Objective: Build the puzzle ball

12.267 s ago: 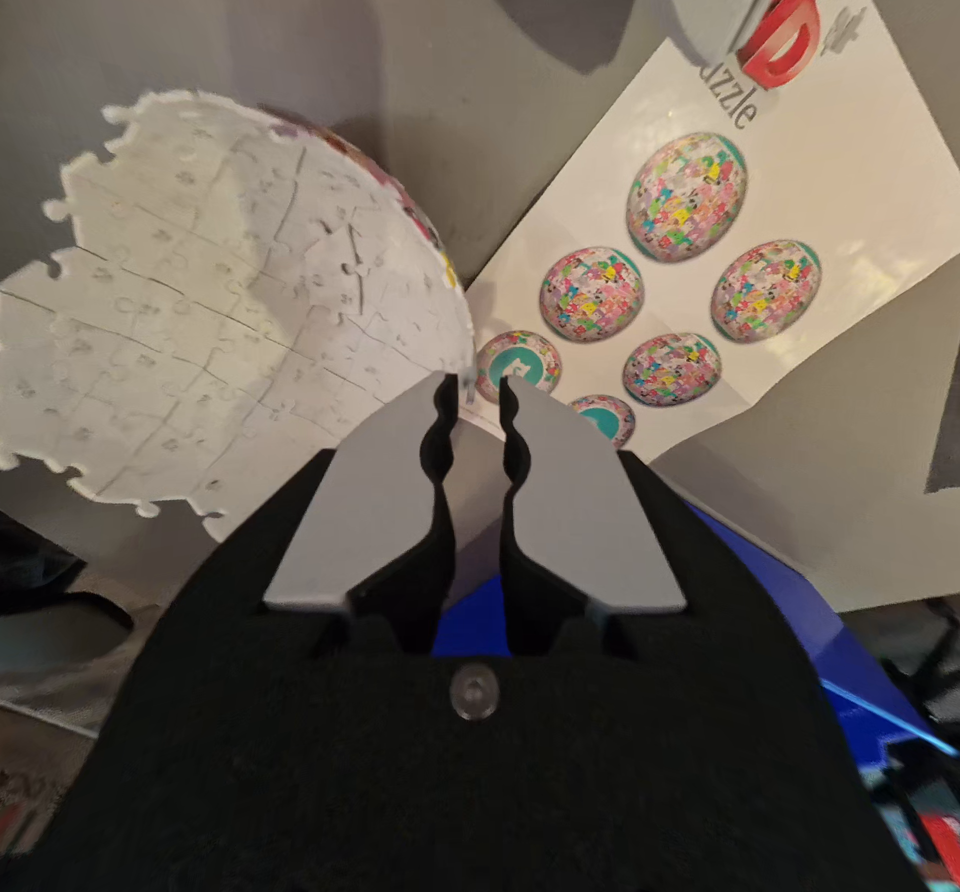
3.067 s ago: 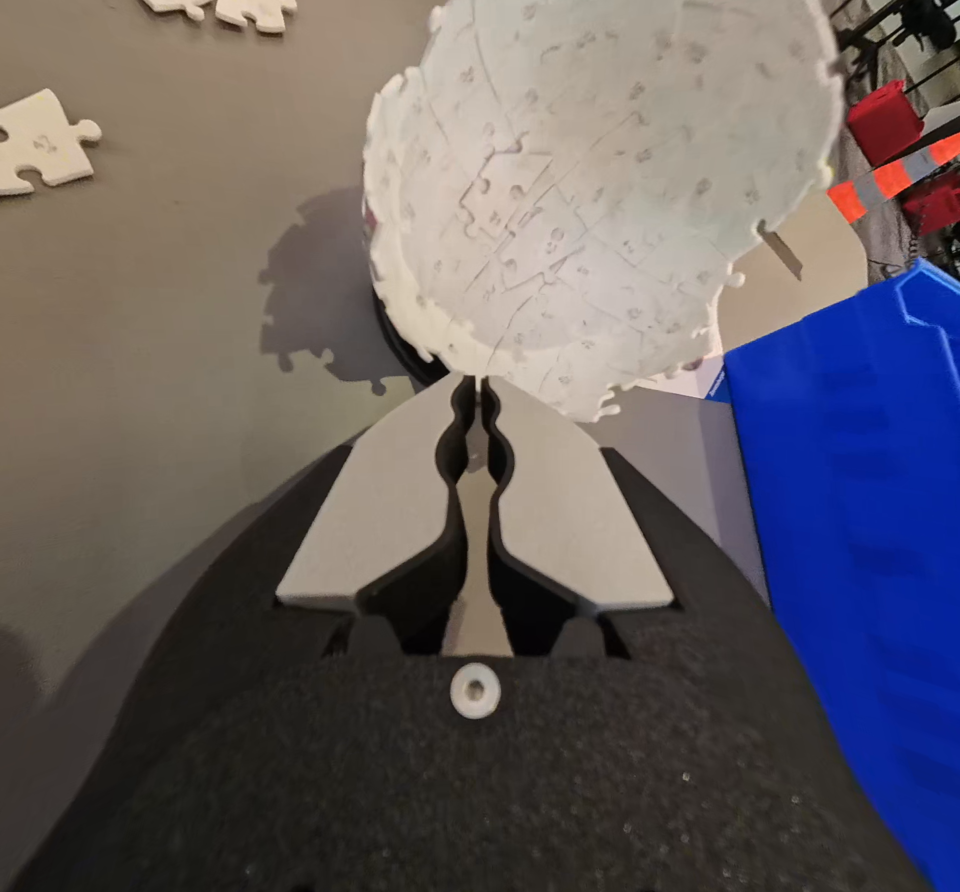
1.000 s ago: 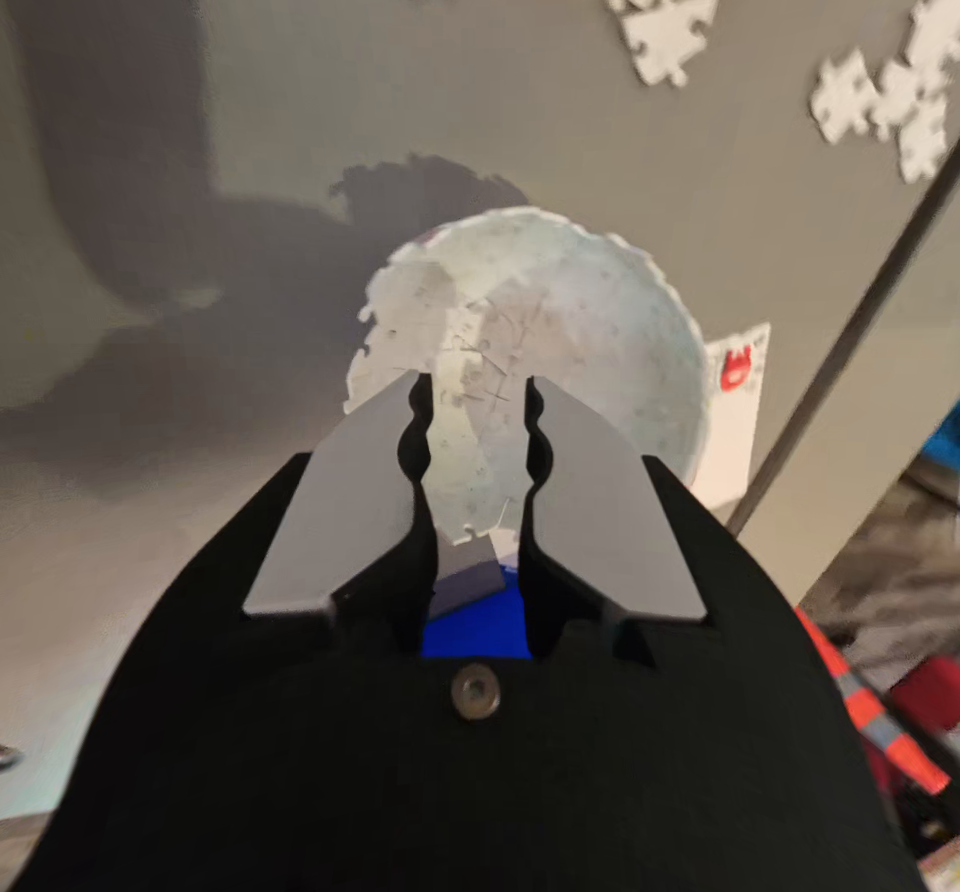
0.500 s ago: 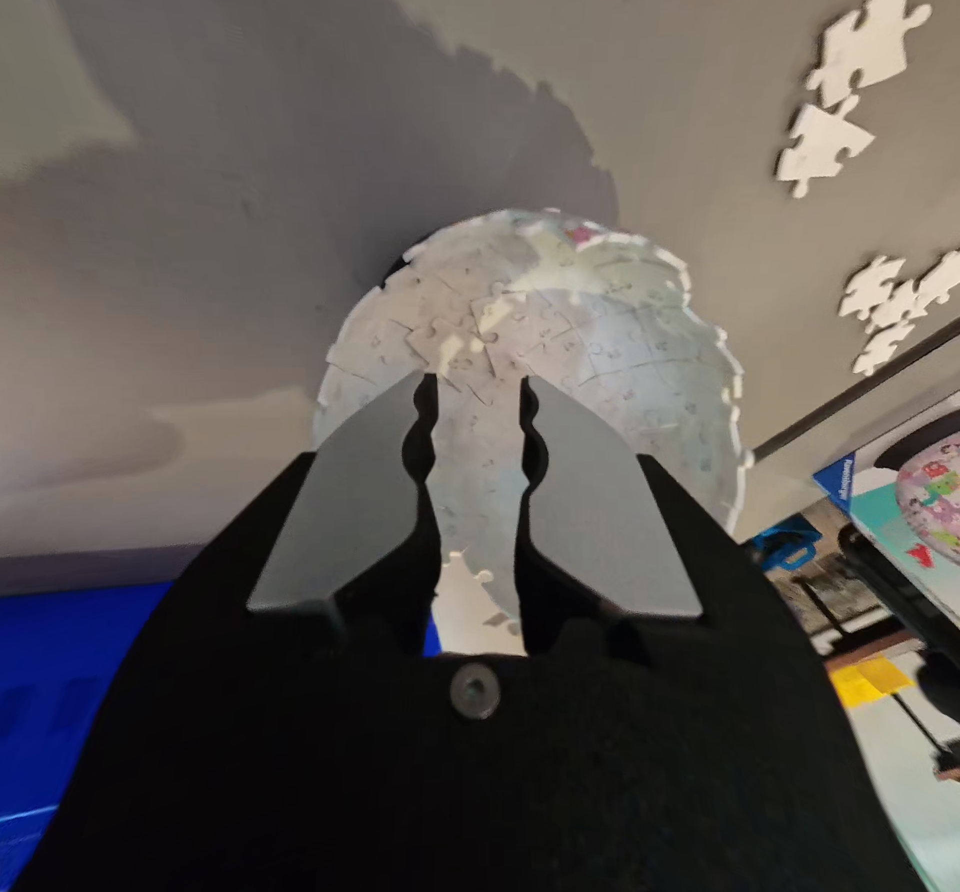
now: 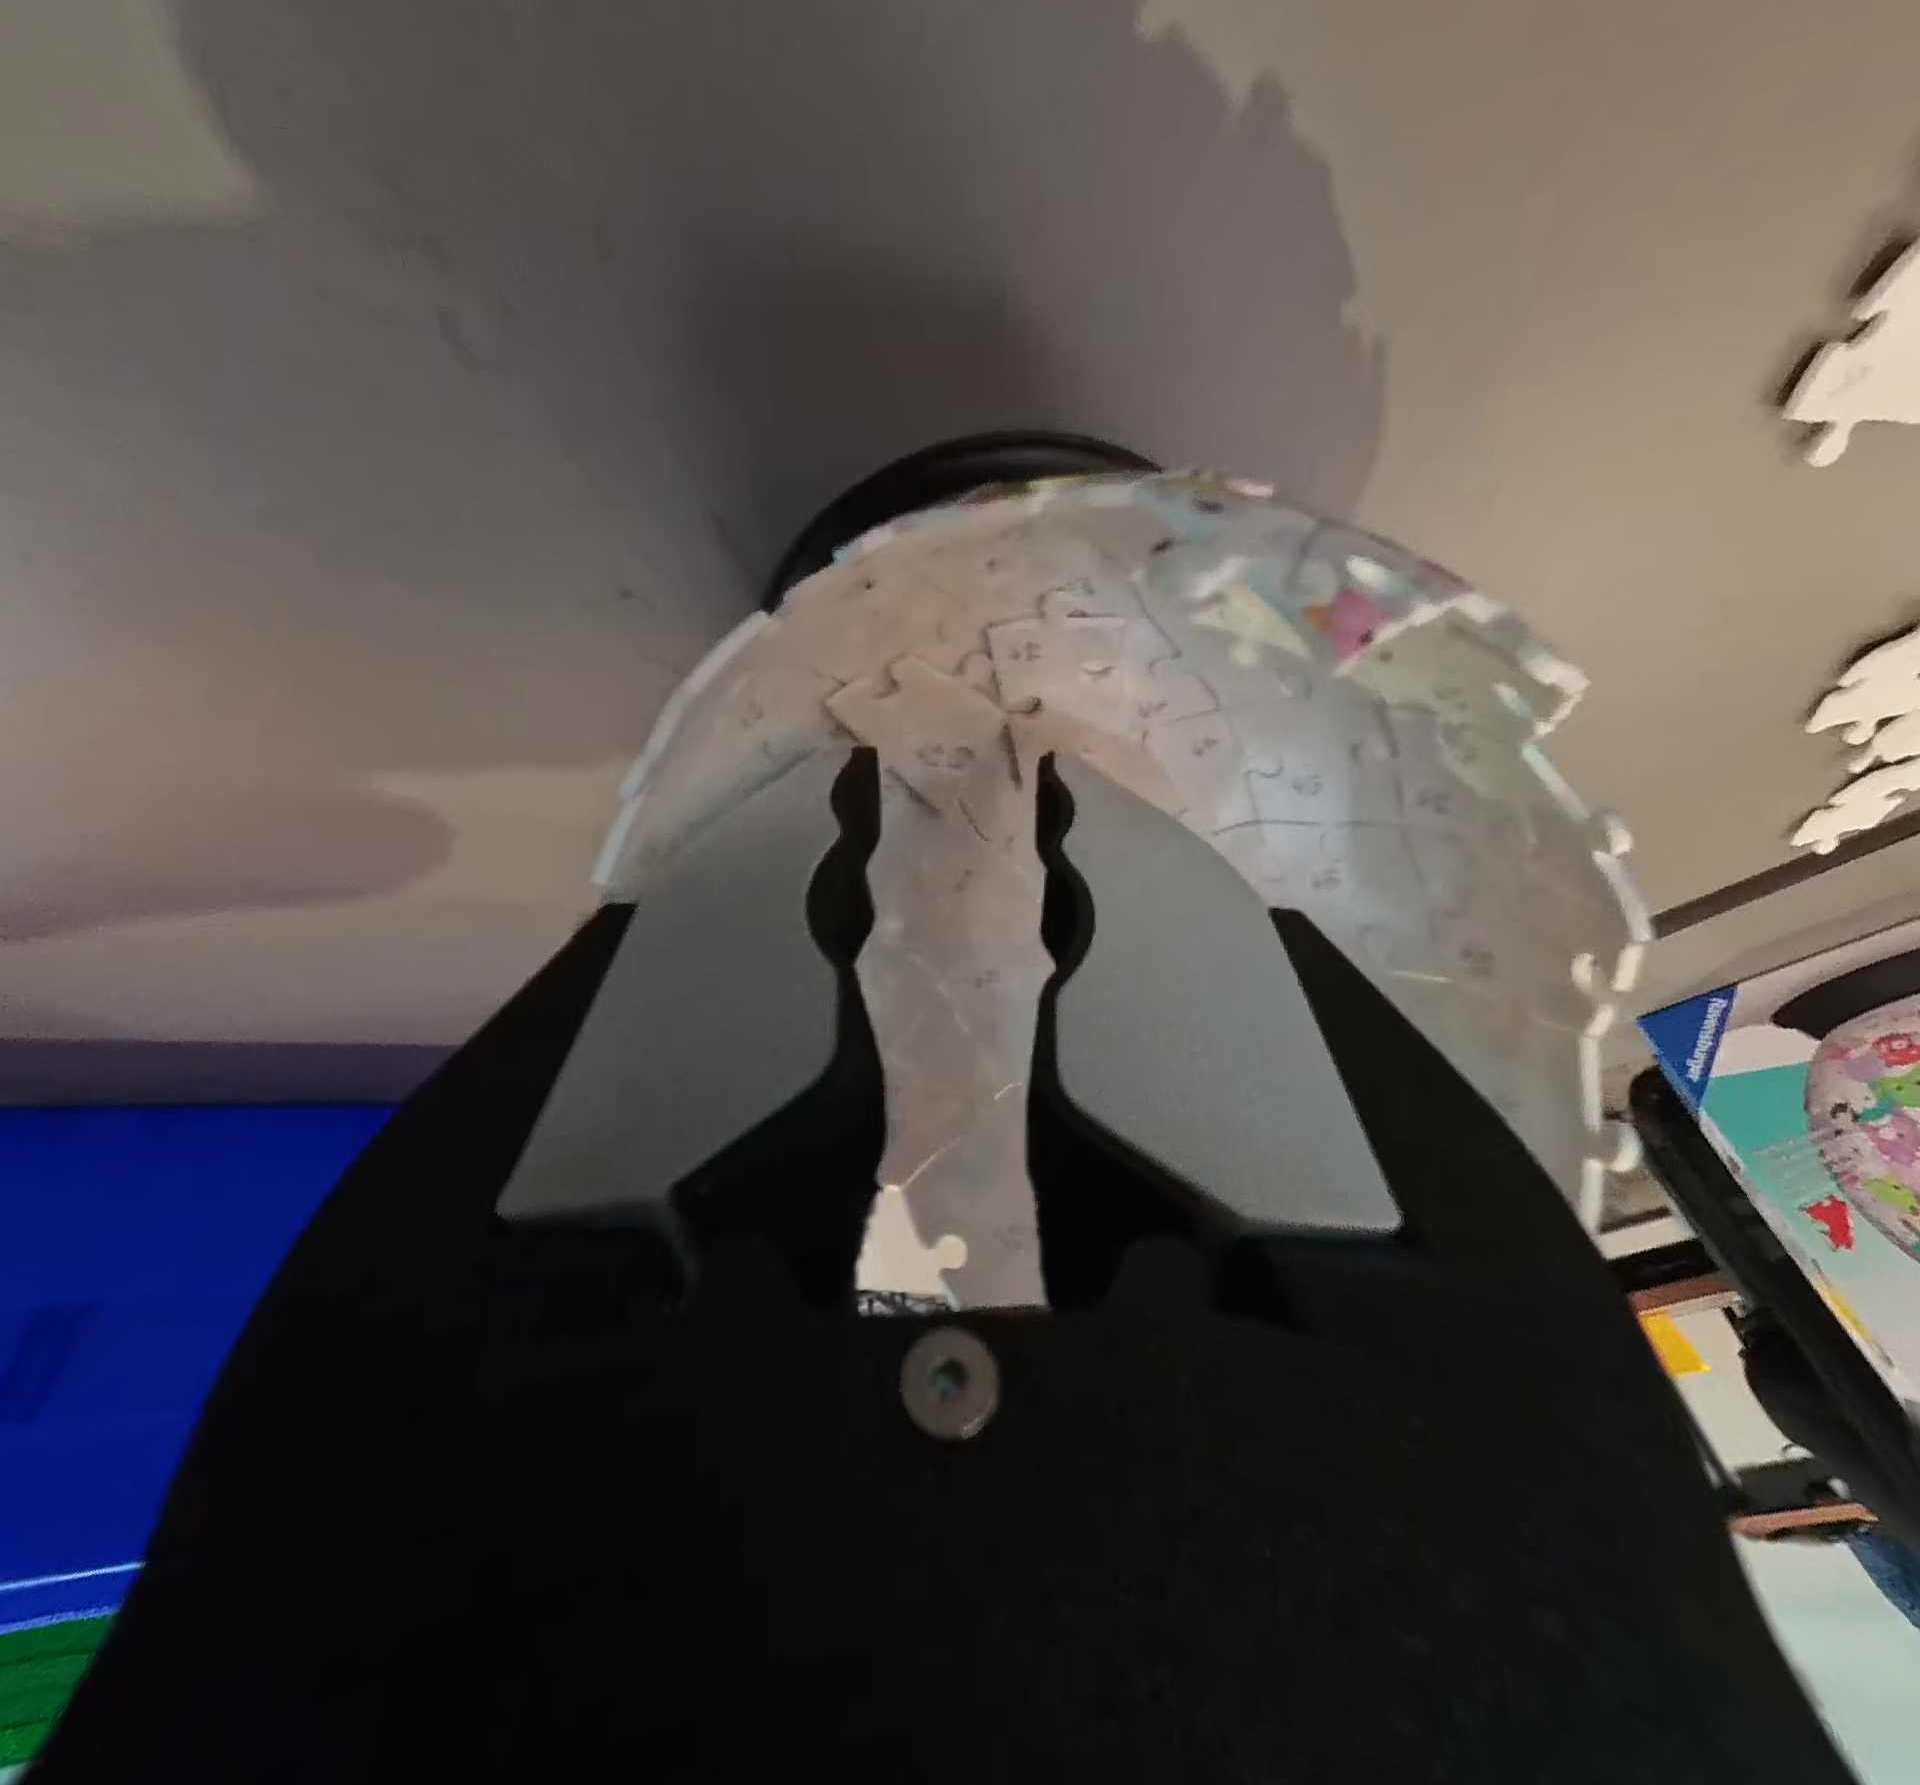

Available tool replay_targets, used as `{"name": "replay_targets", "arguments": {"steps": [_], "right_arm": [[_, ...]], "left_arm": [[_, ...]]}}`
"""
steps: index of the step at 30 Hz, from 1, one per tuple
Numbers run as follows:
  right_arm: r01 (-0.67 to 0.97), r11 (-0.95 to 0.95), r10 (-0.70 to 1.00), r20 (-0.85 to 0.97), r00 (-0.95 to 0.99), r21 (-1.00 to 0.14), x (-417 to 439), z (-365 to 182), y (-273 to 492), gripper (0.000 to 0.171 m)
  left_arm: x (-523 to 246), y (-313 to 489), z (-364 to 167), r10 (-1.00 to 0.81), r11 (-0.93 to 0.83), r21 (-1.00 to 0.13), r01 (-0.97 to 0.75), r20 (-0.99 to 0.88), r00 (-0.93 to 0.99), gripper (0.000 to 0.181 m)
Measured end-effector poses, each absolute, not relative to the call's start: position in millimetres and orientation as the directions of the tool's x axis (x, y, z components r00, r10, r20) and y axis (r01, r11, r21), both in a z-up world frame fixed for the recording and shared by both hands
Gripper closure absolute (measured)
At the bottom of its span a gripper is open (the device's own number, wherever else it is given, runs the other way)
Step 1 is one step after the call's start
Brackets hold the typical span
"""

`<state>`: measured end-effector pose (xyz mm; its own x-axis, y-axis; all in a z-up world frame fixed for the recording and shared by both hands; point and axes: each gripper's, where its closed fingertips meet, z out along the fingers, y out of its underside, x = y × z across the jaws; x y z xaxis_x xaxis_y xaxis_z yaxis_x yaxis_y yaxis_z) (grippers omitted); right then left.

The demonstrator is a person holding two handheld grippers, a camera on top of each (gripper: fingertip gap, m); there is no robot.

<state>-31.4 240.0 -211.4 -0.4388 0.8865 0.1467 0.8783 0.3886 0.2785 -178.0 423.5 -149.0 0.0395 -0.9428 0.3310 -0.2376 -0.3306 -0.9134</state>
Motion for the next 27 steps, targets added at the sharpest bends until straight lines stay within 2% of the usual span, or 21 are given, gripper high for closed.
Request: {"name": "replay_targets", "arguments": {"steps": [14,21,23,27], "right_arm": [[0.825,0.446,0.844,0.143,-0.517,0.346,-29.2,-216.3,243.9,0.147],[0.879,0.309,0.889,0.218,-0.403,0.364,-17.7,-212.8,250.2,0.144],[0.897,0.275,0.896,0.247,-0.370,0.347,-15.8,-208.6,250.4,0.145],[0.952,0.189,0.912,0.316,-0.262,0.242,-25.1,-197.3,248.9,0.142]], "left_arm": [[-177.0,422.1,-150.4,-0.946,-0.322,-0.913,-0.249,0.323,0.038,0.133],[-177.2,422.3,-150.4,-0.945,-0.324,-0.913,-0.248,0.325,0.039,0.133],[-177.3,422.6,-150.3,-0.945,-0.325,-0.913,-0.247,0.326,0.040,0.133],[-177.2,422.5,-150.5,-0.944,-0.326,-0.912,-0.248,0.327,0.039,0.133]]}}
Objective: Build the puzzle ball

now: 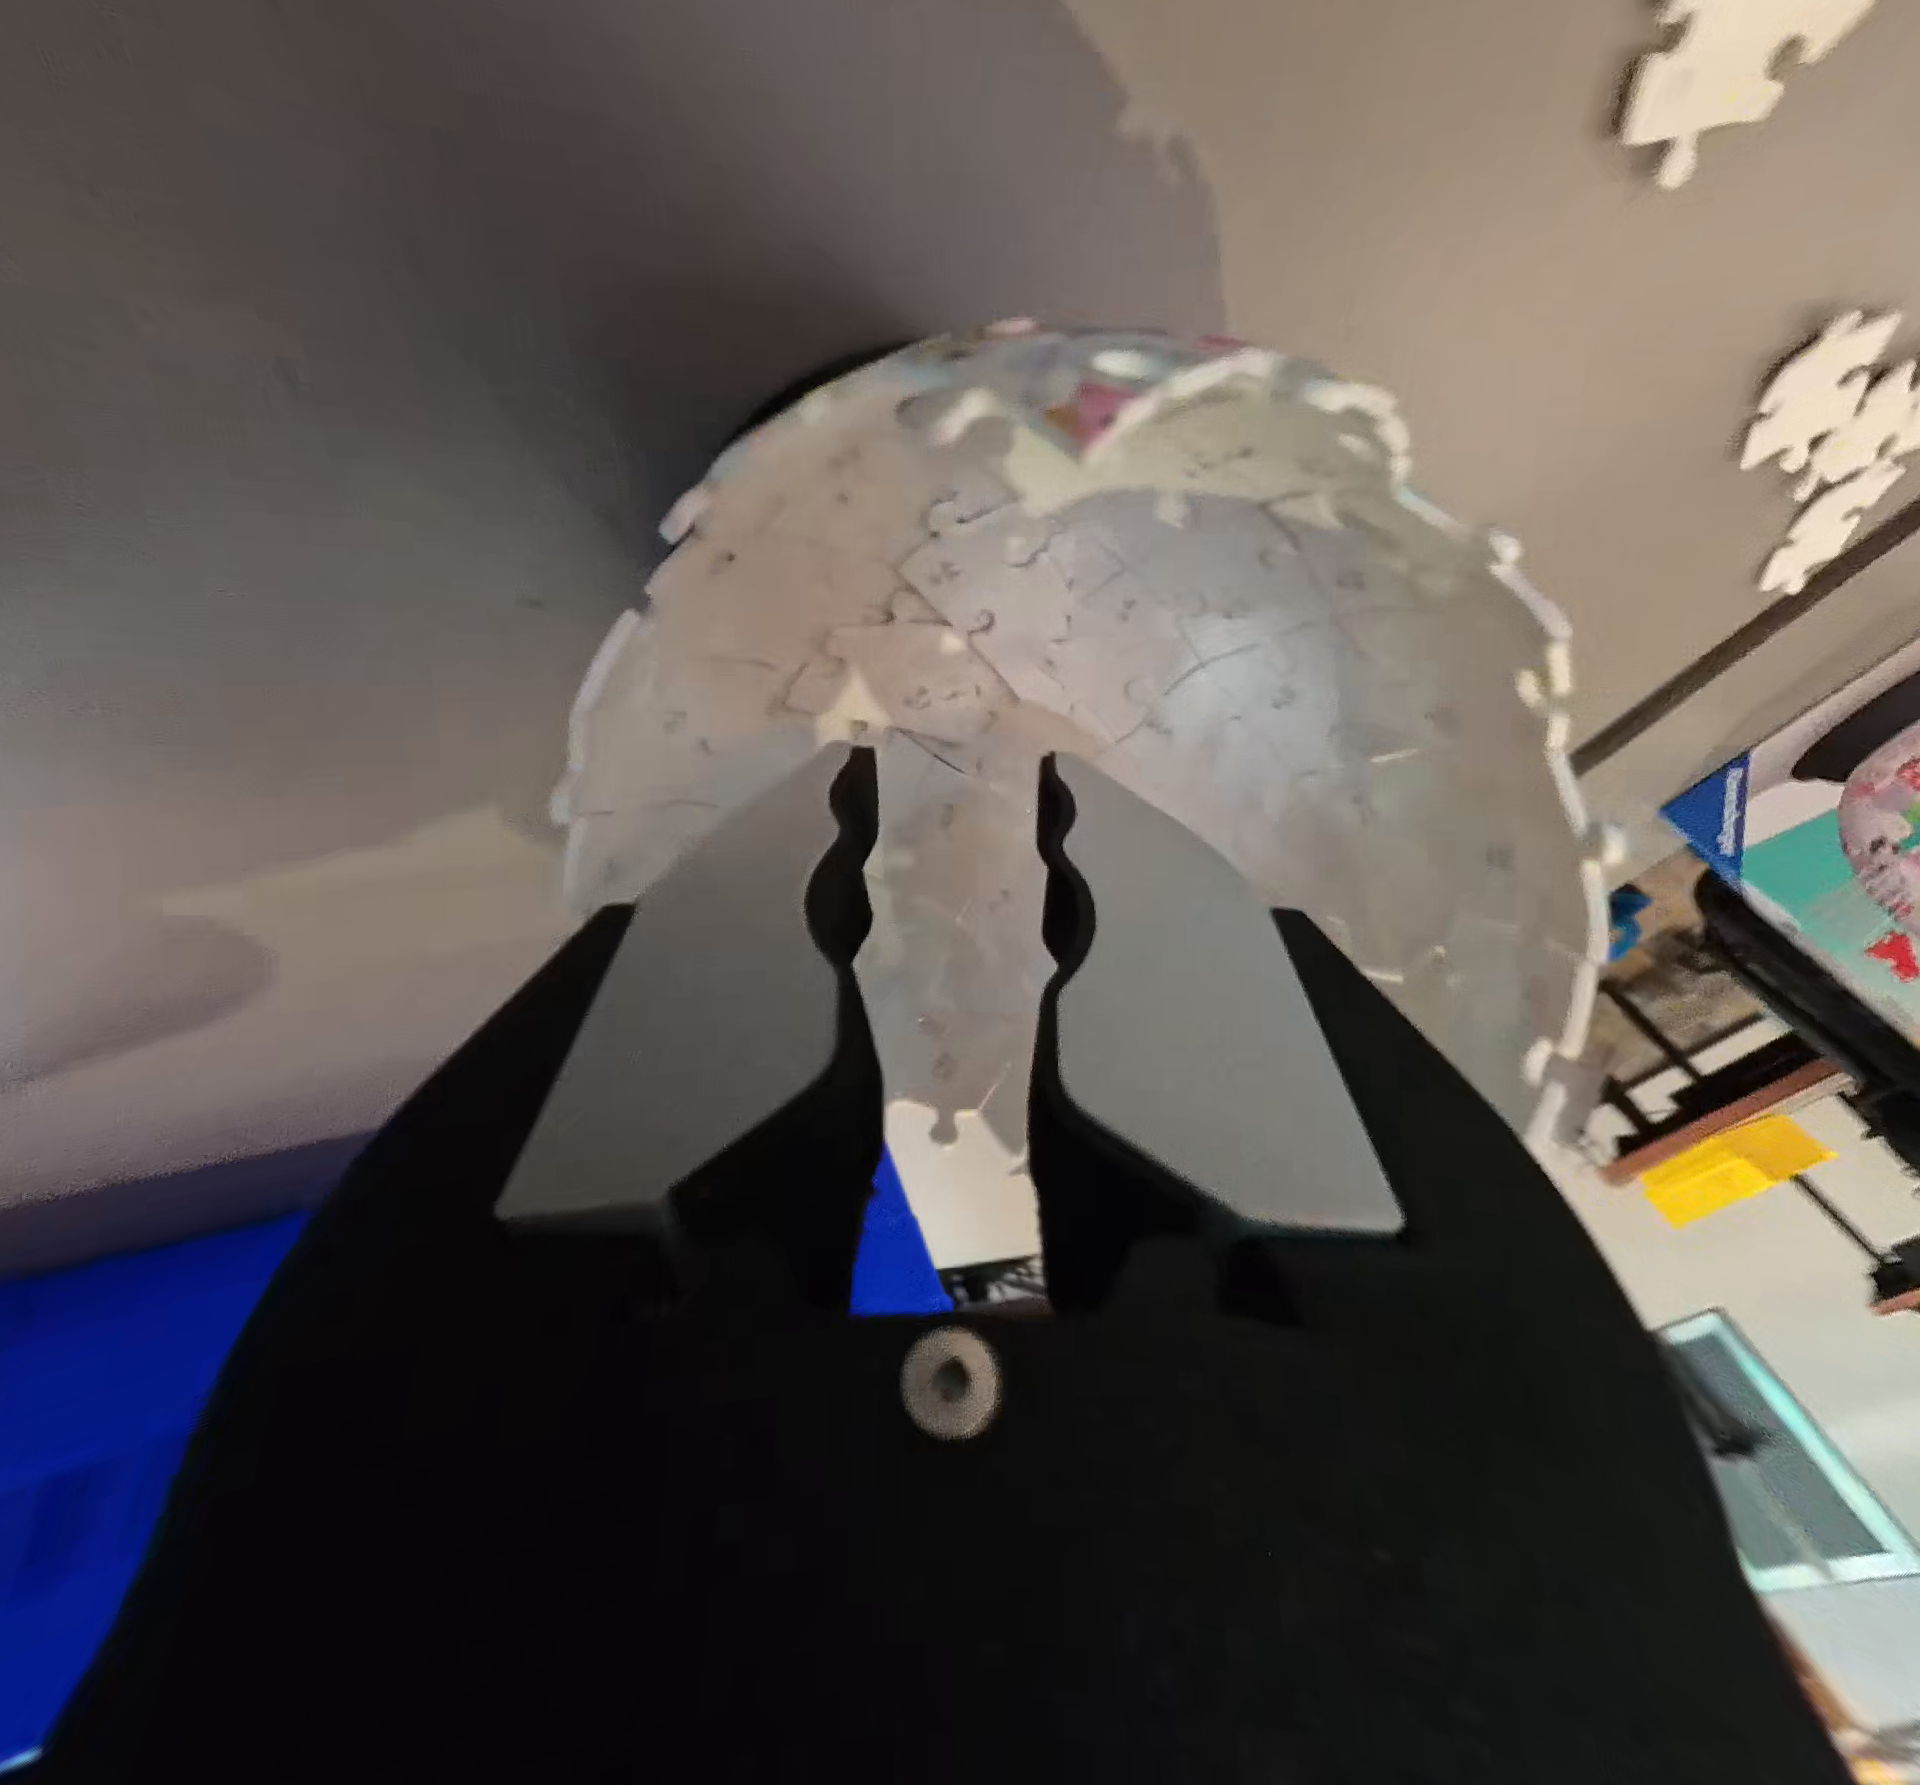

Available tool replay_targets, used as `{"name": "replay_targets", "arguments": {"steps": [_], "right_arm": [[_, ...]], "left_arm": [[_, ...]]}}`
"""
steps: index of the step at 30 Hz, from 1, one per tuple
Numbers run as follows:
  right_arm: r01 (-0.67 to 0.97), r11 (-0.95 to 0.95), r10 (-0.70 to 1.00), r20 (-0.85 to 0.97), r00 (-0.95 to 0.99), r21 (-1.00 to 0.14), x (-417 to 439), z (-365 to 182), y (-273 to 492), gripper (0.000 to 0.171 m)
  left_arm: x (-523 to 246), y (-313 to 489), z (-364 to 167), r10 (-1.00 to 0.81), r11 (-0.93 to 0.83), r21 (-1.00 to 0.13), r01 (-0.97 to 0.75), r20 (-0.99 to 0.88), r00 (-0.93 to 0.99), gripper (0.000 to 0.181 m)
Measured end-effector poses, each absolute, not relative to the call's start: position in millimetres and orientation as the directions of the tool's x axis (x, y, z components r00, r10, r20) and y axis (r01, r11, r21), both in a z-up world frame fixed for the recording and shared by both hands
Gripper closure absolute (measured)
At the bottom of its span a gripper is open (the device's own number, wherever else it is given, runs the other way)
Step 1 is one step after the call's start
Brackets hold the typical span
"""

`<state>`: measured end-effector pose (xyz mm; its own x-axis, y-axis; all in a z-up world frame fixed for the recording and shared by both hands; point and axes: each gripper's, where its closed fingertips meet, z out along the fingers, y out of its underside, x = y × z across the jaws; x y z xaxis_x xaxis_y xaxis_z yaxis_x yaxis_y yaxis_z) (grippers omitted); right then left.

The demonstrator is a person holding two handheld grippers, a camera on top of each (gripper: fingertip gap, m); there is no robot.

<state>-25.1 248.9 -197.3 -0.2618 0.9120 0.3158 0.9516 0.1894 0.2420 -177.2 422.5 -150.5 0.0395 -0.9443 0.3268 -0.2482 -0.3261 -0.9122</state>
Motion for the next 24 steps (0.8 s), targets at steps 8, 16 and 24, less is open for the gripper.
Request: {"name": "replay_targets", "arguments": {"steps": [8,16,24], "right_arm": [[0.988,-0.115,0.818,0.555,0.155,-0.106,-35.9,-108.1,259.2,0.134],[0.594,-0.495,0.332,0.494,0.804,-0.634,10.2,-74.3,210.9,0.126],[-0.055,-0.576,-0.081,-0.010,0.997,-0.816,32.8,-102.5,197.3,0.125]], "left_arm": [[-177.6,422.2,-150.1,-0.945,-0.324,-0.913,-0.247,0.325,0.038,0.133],[-165.3,394.3,-136.7,-0.922,-0.374,-0.900,-0.223,0.387,-0.016,0.129],[-118.7,305.3,-119.7,-0.914,-0.357,-0.806,-0.473,0.406,-0.003,0.127]]}}
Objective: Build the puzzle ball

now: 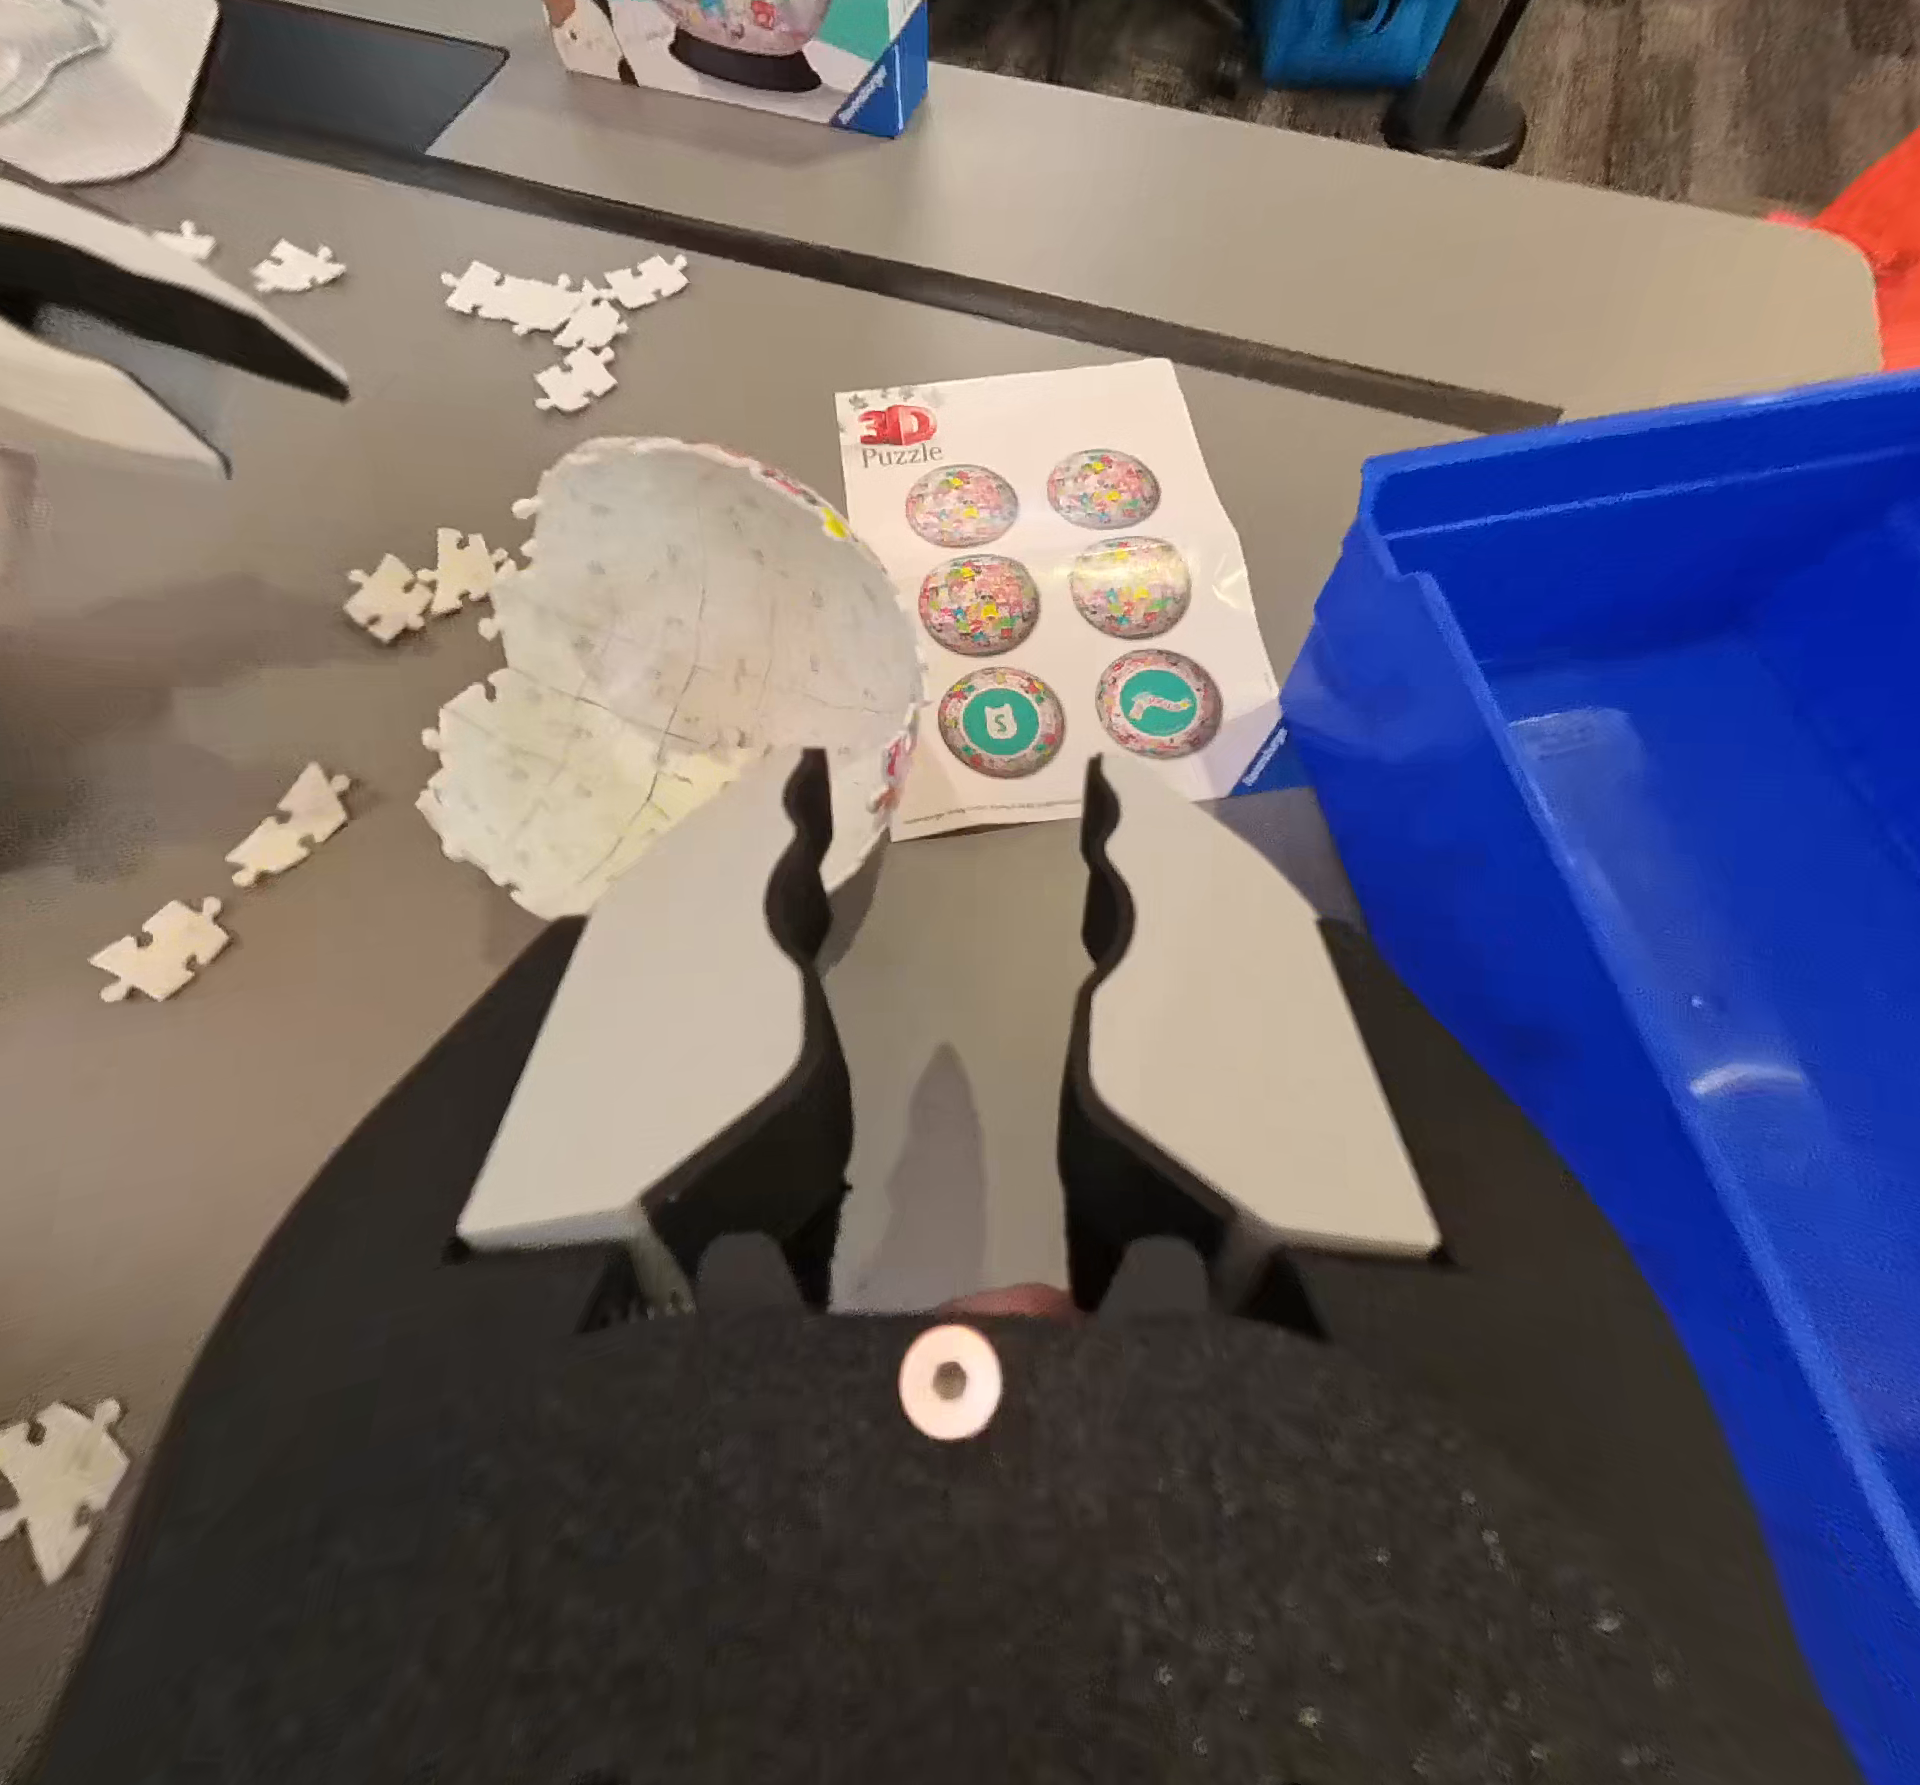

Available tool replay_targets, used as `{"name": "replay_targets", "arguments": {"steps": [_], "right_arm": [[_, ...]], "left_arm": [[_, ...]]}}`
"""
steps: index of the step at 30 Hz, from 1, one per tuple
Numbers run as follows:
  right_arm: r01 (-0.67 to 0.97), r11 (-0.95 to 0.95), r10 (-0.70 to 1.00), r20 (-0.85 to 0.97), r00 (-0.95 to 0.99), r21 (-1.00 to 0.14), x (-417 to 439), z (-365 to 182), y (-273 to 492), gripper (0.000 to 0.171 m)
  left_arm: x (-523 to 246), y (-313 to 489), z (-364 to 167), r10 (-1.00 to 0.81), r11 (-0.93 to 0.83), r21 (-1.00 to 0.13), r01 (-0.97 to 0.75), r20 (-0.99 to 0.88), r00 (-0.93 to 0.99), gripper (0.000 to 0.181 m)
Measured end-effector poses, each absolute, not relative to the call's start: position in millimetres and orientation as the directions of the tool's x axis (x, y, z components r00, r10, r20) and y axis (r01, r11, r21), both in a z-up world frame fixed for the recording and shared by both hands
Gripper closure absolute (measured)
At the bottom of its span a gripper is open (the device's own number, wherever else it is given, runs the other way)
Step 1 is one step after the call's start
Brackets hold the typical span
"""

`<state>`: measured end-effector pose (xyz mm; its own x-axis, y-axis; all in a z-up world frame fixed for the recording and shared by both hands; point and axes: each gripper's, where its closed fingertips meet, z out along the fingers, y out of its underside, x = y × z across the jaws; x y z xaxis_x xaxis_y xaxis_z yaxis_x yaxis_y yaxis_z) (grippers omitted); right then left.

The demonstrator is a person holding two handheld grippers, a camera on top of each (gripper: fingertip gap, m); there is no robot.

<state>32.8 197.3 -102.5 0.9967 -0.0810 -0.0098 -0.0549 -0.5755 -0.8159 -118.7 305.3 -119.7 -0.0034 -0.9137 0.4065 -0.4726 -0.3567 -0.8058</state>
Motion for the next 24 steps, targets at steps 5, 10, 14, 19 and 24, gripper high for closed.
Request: {"name": "replay_targets", "arguments": {"steps": [5,10,14,19,24], "right_arm": [[-0.043,-0.704,-0.166,0.105,0.981,-0.709,41.3,-135.5,205.2,0.128],[0.015,-0.683,-0.144,0.155,0.977,-0.730,36.0,-138.5,212.6,0.127],[-0.024,-0.600,-0.160,0.090,0.983,-0.800,34.5,-136.4,204.6,0.127],[-0.023,-0.518,-0.168,0.076,0.983,-0.855,32.9,-142.8,180.0,0.127],[0.054,-0.404,0.040,0.041,0.998,-0.913,-8.0,-127.8,165.8,0.117]], "left_arm": [[-100.4,291.4,-114.7,-0.951,-0.295,-0.794,-0.532,0.300,0.079,0.131],[-85.2,289.1,-112.6,-0.971,-0.236,-0.776,-0.585,0.215,0.105,0.136],[-71.9,293.6,-110.6,-0.997,-0.052,-0.761,-0.646,0.000,0.080,0.141],[-63.6,290.9,-110.9,-0.983,0.140,-0.721,-0.679,-0.181,-0.010,0.141],[-91.8,287.3,-117.2,-0.995,0.072,-0.749,-0.659,-0.097,0.001,0.140]]}}
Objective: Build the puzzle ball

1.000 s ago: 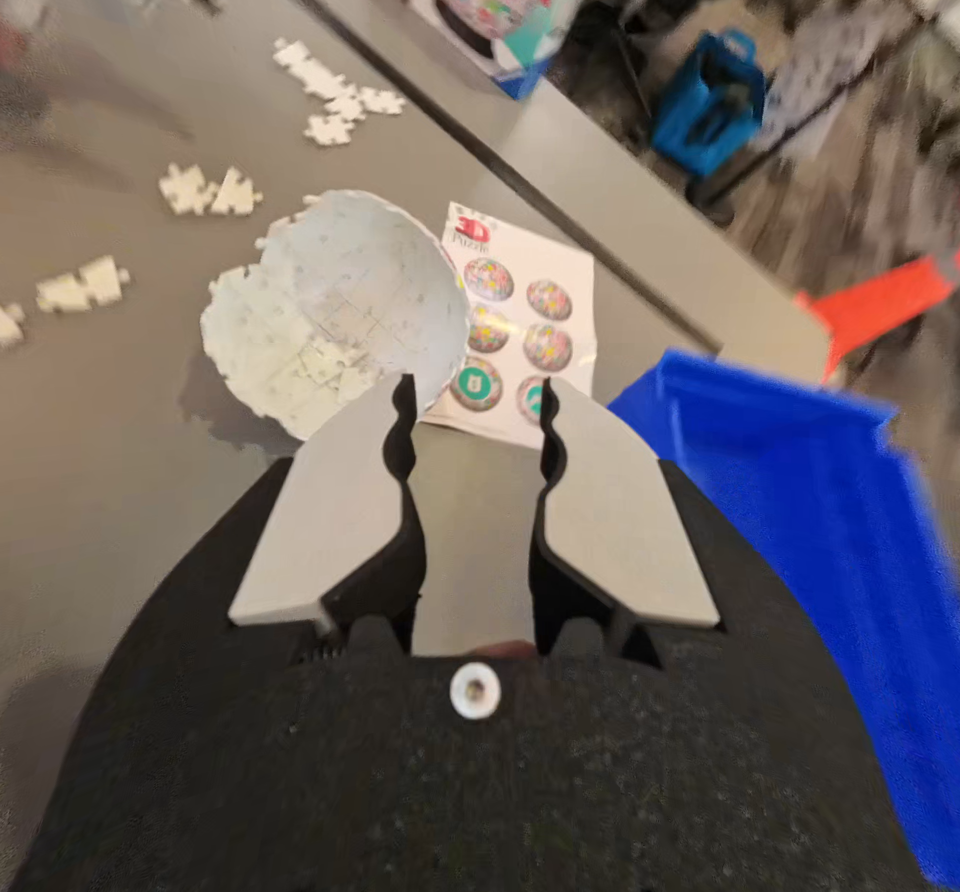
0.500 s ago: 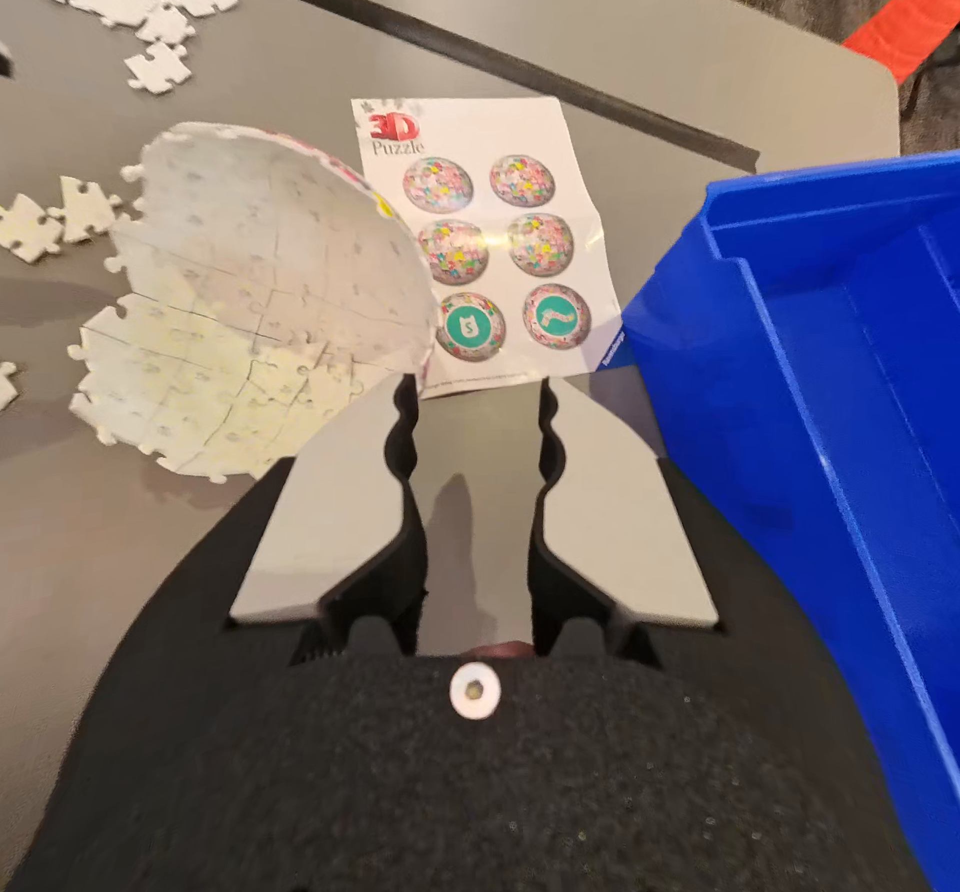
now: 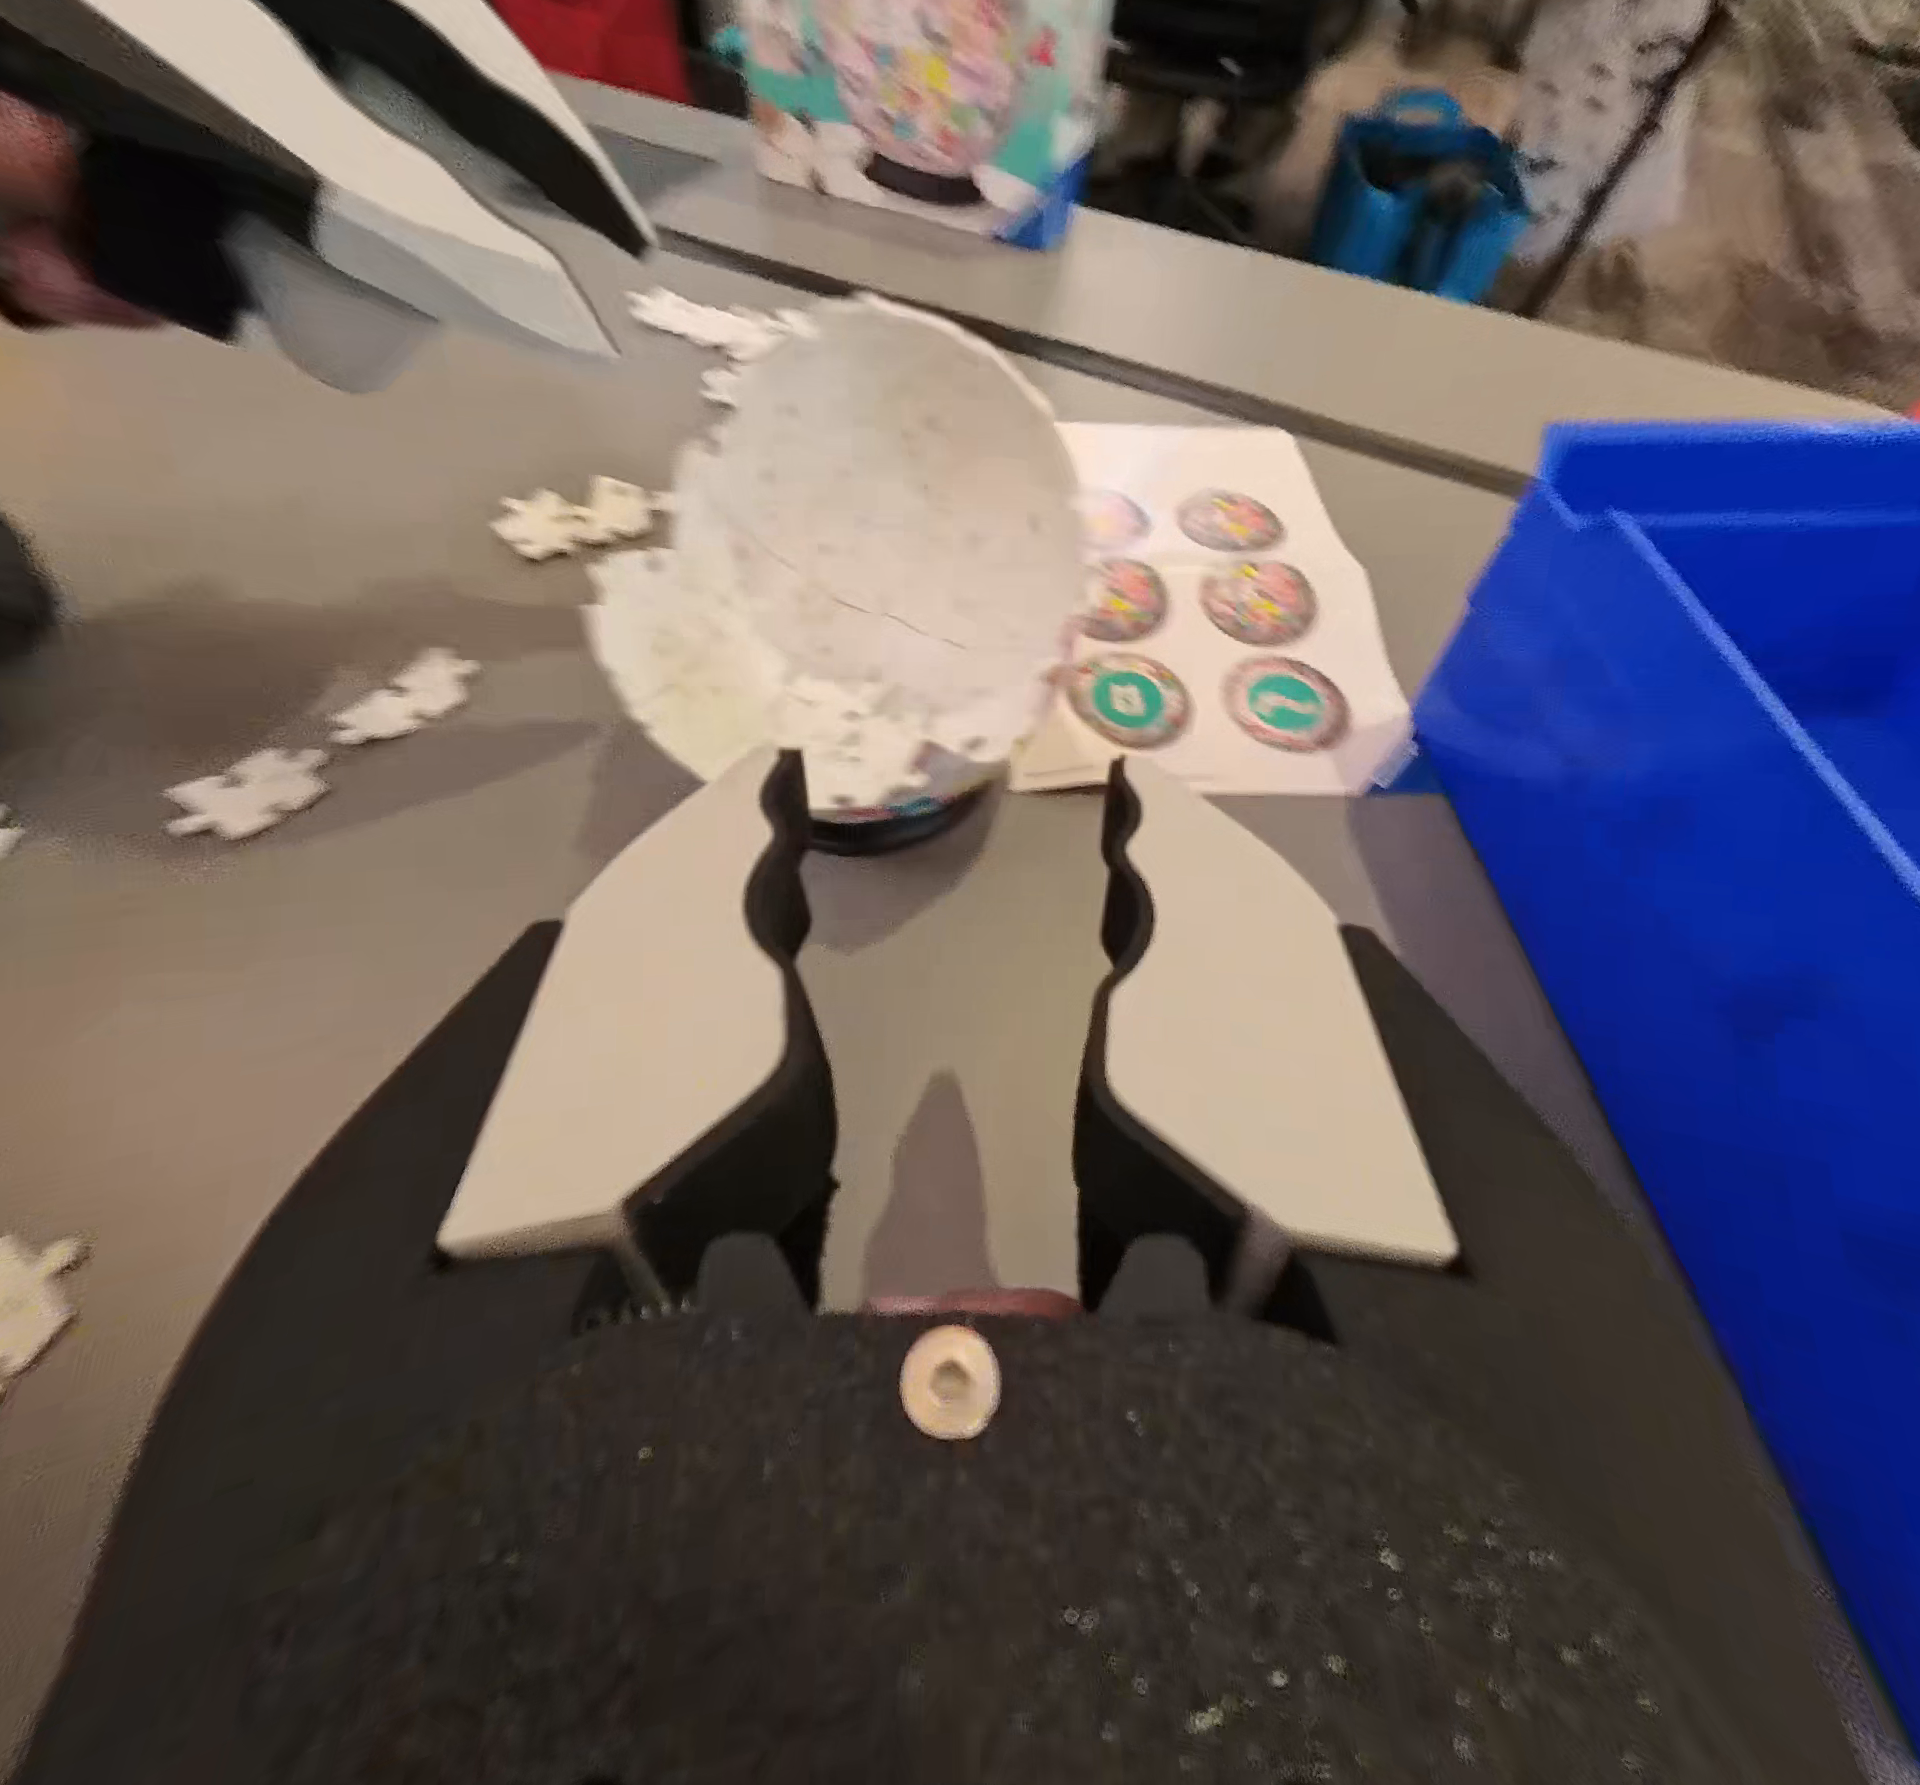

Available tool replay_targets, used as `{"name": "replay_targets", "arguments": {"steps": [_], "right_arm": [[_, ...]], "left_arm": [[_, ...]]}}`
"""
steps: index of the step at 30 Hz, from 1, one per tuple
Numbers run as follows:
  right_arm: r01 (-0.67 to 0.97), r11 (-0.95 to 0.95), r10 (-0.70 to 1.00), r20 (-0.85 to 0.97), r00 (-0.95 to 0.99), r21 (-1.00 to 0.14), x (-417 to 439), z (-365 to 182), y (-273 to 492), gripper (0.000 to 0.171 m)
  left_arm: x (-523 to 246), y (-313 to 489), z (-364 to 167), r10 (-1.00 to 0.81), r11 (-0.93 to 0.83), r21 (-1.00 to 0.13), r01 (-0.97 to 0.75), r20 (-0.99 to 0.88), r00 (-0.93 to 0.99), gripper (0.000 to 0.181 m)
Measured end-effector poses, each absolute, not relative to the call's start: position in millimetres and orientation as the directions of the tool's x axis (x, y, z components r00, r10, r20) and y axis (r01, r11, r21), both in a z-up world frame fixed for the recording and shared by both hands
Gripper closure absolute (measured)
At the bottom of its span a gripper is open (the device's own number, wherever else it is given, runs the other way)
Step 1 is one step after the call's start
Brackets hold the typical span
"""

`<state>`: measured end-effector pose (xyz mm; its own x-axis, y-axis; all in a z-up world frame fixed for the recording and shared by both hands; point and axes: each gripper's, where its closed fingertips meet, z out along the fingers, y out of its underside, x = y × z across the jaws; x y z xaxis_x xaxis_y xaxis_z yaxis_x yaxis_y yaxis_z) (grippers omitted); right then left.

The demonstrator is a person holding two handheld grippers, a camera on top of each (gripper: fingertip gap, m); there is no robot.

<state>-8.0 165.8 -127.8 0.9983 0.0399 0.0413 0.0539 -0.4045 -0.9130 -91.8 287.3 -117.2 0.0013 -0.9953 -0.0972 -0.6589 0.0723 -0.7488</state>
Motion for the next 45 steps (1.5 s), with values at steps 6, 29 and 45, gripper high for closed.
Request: {"name": "replay_targets", "arguments": {"steps": [6,29,45], "right_arm": [[0.129,-0.329,0.142,0.086,0.986,-0.936,-24.8,-124.4,169.5,0.110],[0.138,-0.320,0.114,0.107,0.988,-0.937,-18.8,-135.9,138.6,0.120],[0.169,-0.341,0.138,0.129,0.982,-0.925,-20.2,-142.3,138.1,0.120]], "left_arm": [[-111.3,241.4,-105.7,-0.996,0.070,-0.790,-0.609,-0.021,-0.087,0.136],[-23.4,229.2,-197.8,-0.911,0.406,-0.071,-0.911,-0.115,-0.397,0.140],[-26.8,226.2,-210.2,-0.853,0.519,0.067,-0.852,-0.030,-0.521,0.140]]}}
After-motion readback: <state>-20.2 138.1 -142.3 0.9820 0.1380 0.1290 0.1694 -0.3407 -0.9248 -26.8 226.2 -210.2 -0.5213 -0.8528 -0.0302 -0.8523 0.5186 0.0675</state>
